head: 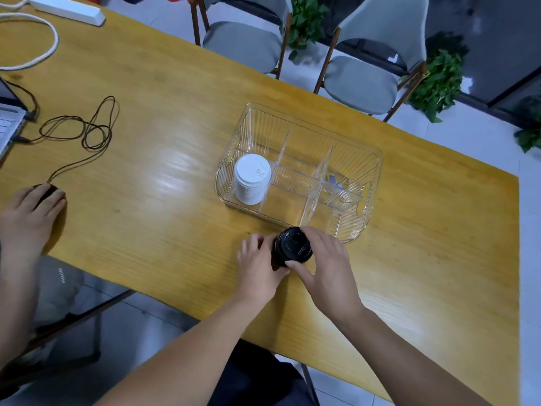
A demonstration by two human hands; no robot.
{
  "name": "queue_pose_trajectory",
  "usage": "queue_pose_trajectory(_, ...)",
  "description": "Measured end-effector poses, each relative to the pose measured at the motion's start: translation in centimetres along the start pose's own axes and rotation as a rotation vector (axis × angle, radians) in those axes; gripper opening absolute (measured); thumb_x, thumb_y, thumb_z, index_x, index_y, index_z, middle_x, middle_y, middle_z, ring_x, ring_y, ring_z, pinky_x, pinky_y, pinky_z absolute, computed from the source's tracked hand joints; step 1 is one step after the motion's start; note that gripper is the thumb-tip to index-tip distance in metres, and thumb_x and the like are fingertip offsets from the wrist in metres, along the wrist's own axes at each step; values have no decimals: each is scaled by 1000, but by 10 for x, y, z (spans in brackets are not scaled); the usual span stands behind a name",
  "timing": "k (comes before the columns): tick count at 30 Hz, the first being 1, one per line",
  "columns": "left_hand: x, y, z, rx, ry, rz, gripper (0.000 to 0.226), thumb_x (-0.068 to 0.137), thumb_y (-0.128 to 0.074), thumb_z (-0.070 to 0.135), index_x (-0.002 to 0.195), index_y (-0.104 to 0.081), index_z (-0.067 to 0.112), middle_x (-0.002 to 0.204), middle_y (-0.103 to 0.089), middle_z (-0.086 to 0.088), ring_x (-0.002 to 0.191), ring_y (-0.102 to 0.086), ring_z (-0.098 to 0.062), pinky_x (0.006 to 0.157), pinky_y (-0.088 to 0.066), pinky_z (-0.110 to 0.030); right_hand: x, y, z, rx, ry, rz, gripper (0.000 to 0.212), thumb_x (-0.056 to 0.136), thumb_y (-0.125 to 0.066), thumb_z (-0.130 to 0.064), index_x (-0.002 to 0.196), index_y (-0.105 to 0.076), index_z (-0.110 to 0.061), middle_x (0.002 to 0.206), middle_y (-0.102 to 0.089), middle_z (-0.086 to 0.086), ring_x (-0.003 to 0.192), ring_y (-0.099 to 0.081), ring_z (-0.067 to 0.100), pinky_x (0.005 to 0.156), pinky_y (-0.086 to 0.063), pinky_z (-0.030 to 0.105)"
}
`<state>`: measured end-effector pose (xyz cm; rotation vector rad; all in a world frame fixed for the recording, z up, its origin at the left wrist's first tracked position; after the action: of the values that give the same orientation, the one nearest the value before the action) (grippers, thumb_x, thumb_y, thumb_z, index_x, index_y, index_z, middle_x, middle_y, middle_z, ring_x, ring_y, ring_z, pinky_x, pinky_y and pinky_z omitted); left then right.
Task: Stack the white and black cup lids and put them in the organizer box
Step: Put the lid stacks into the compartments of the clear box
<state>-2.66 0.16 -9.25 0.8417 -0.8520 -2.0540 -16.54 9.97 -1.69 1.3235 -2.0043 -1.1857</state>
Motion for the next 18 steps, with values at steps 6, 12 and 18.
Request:
queue_pose_trajectory(6, 0, 0, 6, -11, -78, -14, 69, 86, -98, 36, 146, -63, 26, 143, -58, 4, 127, -53, -27, 105, -48, -41, -10, 6, -2, 171, -45, -6, 67, 102, -81, -39, 159, -49, -27, 155, -55, -14, 138, -53, -1, 112, -39, 8)
queue_pose_trajectory(12, 1, 4, 14, -85, -93, -86, 71, 88, -98, 24, 148, -60, 23, 136, -70, -2, 129, -66, -30, 105, -57, -45, -20, 12, 10, 309, -148, 2, 69, 102, -80, -41, 161, -47, -30, 151, -56, -18, 139, -56, 0, 114, -46, 18)
queue_pose_trajectory(18, -6, 21, 20, -74, -102, -101, 77, 95, -93, 28, 160, -52, 23, 146, -66, 1, 137, -65, -25, 107, -57, -40, -19, 20, 7, 357, -151, -10, 69, 102, -80, -44, 162, -48, -31, 153, -57, -20, 143, -56, 5, 117, -50, 31)
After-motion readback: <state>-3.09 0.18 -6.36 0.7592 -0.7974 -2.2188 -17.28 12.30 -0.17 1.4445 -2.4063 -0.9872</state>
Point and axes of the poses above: each hand's wrist, its own x-axis towards the middle knuckle, its own y-axis out of the back of the hand, z = x × y, the point moved 3 cm from there along x, towards the middle knuckle
